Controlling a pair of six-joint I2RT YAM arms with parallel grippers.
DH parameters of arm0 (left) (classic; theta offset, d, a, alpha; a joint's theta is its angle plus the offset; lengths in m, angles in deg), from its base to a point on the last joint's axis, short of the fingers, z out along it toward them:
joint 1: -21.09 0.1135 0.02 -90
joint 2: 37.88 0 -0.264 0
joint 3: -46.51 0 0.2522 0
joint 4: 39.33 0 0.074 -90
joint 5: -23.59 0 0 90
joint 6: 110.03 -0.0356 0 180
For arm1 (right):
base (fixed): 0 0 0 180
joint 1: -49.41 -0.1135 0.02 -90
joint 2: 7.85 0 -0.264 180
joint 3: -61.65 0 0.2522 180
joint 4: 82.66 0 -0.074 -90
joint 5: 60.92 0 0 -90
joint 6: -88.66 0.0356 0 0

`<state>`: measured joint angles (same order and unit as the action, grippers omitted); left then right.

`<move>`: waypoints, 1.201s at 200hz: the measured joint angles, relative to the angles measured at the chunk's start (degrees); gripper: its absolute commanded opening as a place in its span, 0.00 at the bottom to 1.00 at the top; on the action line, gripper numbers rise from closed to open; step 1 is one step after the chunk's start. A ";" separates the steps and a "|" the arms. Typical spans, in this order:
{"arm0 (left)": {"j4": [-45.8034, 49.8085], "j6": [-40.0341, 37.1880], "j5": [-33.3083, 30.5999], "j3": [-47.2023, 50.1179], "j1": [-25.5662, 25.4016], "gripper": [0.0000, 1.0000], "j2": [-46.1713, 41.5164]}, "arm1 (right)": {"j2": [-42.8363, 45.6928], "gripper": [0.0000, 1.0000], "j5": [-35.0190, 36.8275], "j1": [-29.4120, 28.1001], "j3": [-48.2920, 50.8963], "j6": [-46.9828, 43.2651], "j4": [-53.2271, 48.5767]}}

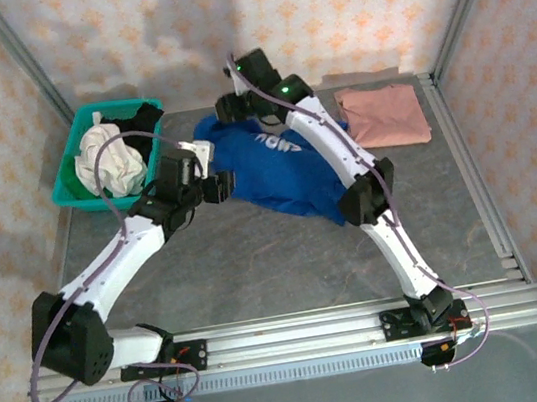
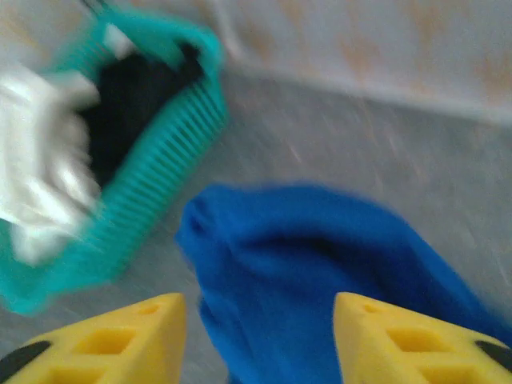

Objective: Fold and stack the t-shirts

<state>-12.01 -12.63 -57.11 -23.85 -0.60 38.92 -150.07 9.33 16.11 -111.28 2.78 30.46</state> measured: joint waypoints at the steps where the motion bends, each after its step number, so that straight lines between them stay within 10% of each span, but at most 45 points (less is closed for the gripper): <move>1: -0.02 0.22 -0.04 0.09 0.00 0.67 0.28 | -0.04 0.61 0.22 -0.02 0.04 -0.02 -0.31; 63: -1.64 11.63 -0.76 3.06 -0.50 0.66 11.34 | 26.45 0.76 21.81 0.22 38.77 1.60 -3.17; 122: -3.80 20.68 -3.61 3.17 -6.73 0.67 20.35 | 53.40 0.76 23.37 8.09 83.82 7.93 14.97; 188: 2.82 24.00 -7.76 -3.82 -3.89 0.00 28.11 | 49.51 0.73 15.78 16.48 93.39 13.60 27.34; 240: 3.65 23.04 -8.02 -2.54 2.21 0.00 26.10 | 42.82 0.68 13.18 20.85 88.98 17.20 30.91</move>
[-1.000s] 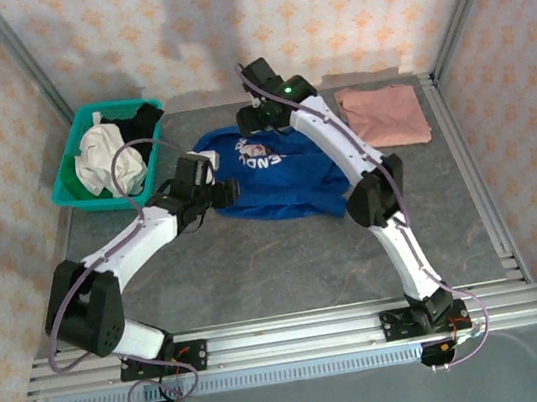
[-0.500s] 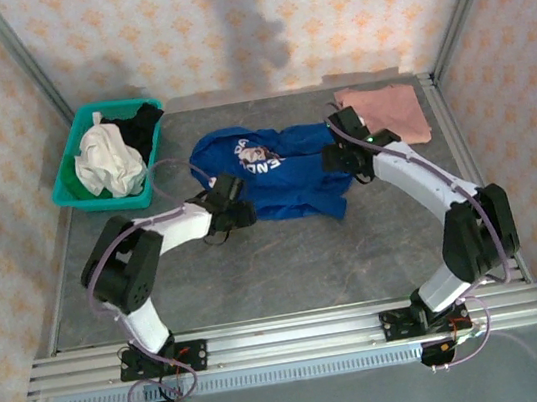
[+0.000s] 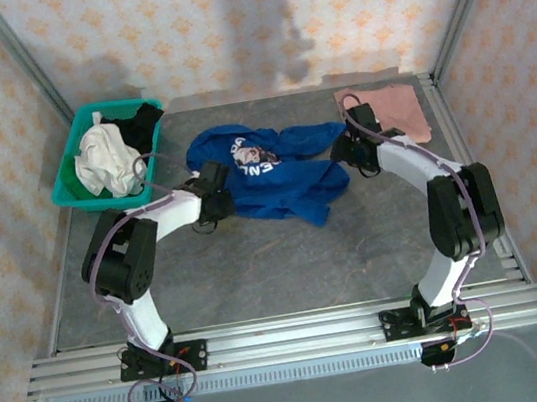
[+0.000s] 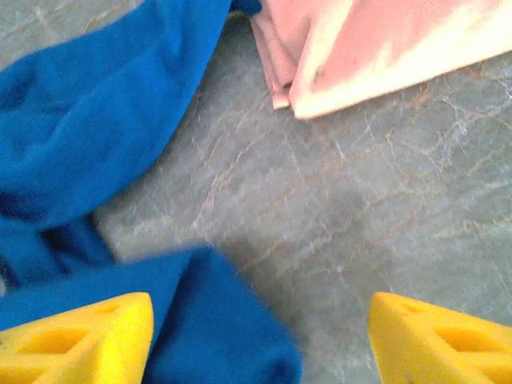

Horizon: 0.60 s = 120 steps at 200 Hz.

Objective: Fold and stack the t-shirts

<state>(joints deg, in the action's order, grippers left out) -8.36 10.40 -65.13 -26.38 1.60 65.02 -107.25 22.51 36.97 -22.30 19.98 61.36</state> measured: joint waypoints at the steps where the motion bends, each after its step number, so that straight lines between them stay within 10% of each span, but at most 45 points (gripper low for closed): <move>1: 0.02 -0.07 -0.13 0.26 0.37 0.00 -0.24 | -0.17 0.68 -0.04 0.04 -0.15 0.09 -0.02; 43: 3.45 -1.14 -3.32 3.74 10.25 0.00 -6.56 | -9.09 0.56 -2.29 0.26 -8.59 4.33 1.77; 120: 6.23 -2.99 -3.50 3.54 11.04 0.00 -7.13 | -18.69 0.51 -3.26 -0.61 -11.52 11.72 5.22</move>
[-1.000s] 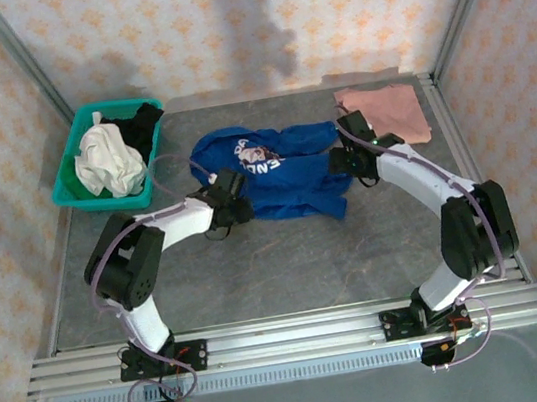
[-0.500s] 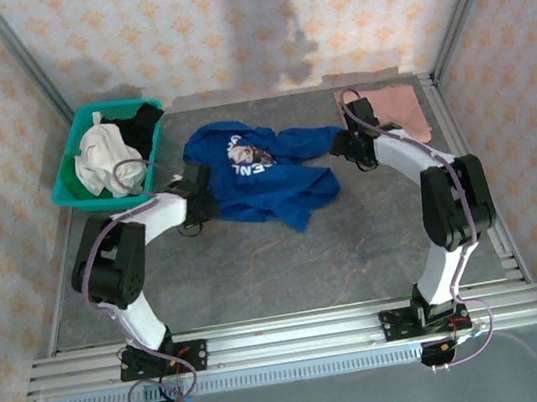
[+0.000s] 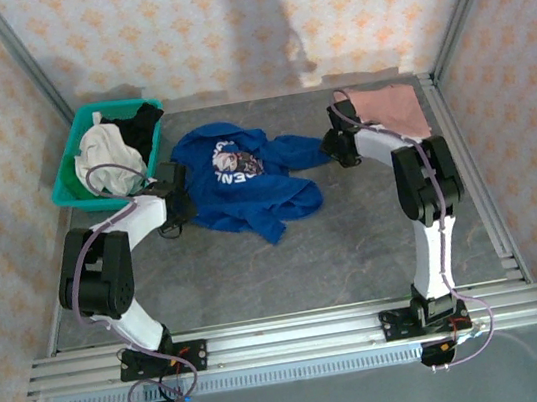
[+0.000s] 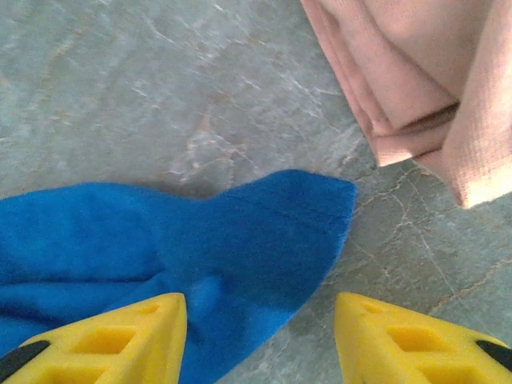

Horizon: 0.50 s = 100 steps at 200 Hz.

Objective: Fold and stack the t-shirts

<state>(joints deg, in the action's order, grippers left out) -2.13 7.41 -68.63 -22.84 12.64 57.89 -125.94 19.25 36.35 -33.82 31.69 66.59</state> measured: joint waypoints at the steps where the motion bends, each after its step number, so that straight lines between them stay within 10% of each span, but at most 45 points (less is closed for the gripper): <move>1: 0.02 -0.11 -0.02 -0.02 0.00 0.00 0.00 | -0.13 0.51 0.07 0.00 0.00 0.04 0.00; 55: 2.56 -1.03 0.76 -1.92 1.01 0.00 -1.97 | -2.10 0.00 2.54 -0.02 -0.28 1.44 1.46; 100: 8.50 -2.60 1.42 -8.96 3.67 0.00 -14.73 | 3.43 0.00 5.99 -0.04 1.53 -0.13 0.28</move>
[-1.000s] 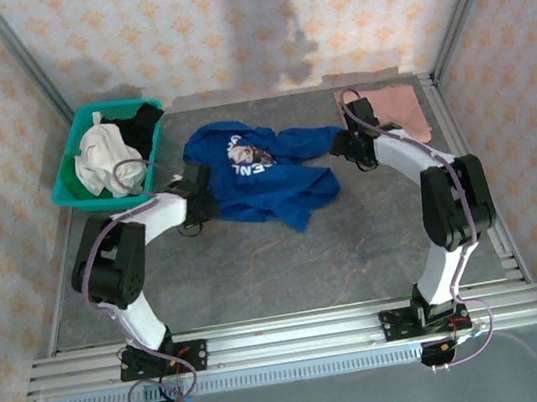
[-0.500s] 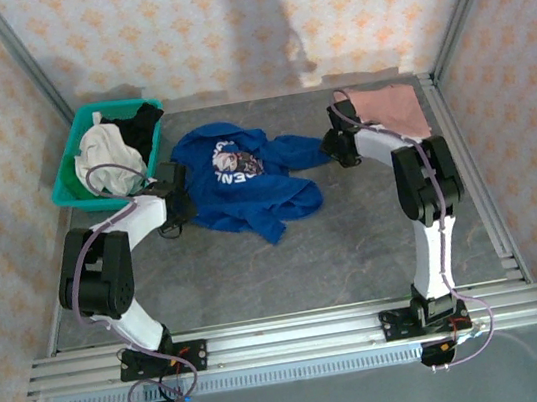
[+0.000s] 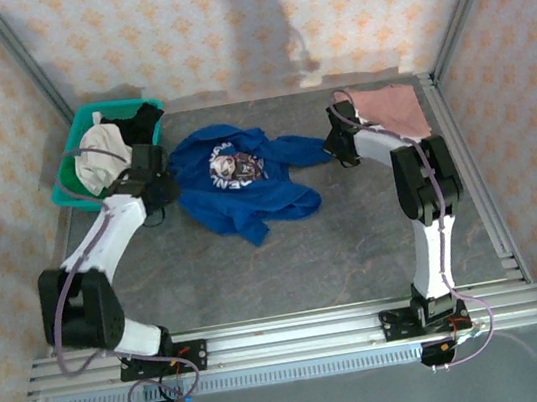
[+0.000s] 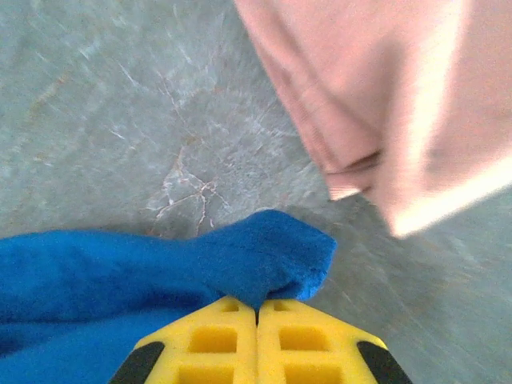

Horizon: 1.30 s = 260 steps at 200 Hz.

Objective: Fold and stack the t-shirts

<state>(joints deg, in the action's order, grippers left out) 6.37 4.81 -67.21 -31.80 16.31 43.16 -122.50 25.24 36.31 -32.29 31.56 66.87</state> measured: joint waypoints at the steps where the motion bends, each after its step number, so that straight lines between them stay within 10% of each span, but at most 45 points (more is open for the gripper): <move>1: 0.17 -0.13 -0.09 -0.35 0.11 0.00 -0.63 | 0.63 0.00 0.24 0.00 0.22 -0.11 -0.15; 92: 8.85 -3.80 -5.25 -10.58 2.69 0.00 -21.81 | 53.18 0.00 15.96 -0.09 9.03 -8.87 -7.93; 139: 8.17 -3.74 -2.10 -9.64 2.69 0.00 -13.94 | 34.07 0.00 17.27 -0.09 0.79 -10.93 -7.45; 171: 5.97 -3.23 1.49 -9.64 2.69 0.00 2.12 | 9.60 0.43 13.84 -0.15 -19.96 -12.66 -11.74; 200: 5.51 -2.43 3.52 -7.87 2.69 0.59 12.68 | 6.60 0.62 12.22 -1.01 -18.45 -14.12 -15.91; 260: 3.30 -0.24 1.97 3.21 1.25 0.73 1.81 | 37.31 0.67 10.21 -14.12 24.70 -7.19 -13.60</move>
<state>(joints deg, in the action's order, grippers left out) 9.68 4.57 -65.24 -28.59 17.56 44.97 -85.19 35.45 22.19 -7.60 24.37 53.28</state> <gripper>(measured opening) 0.724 0.670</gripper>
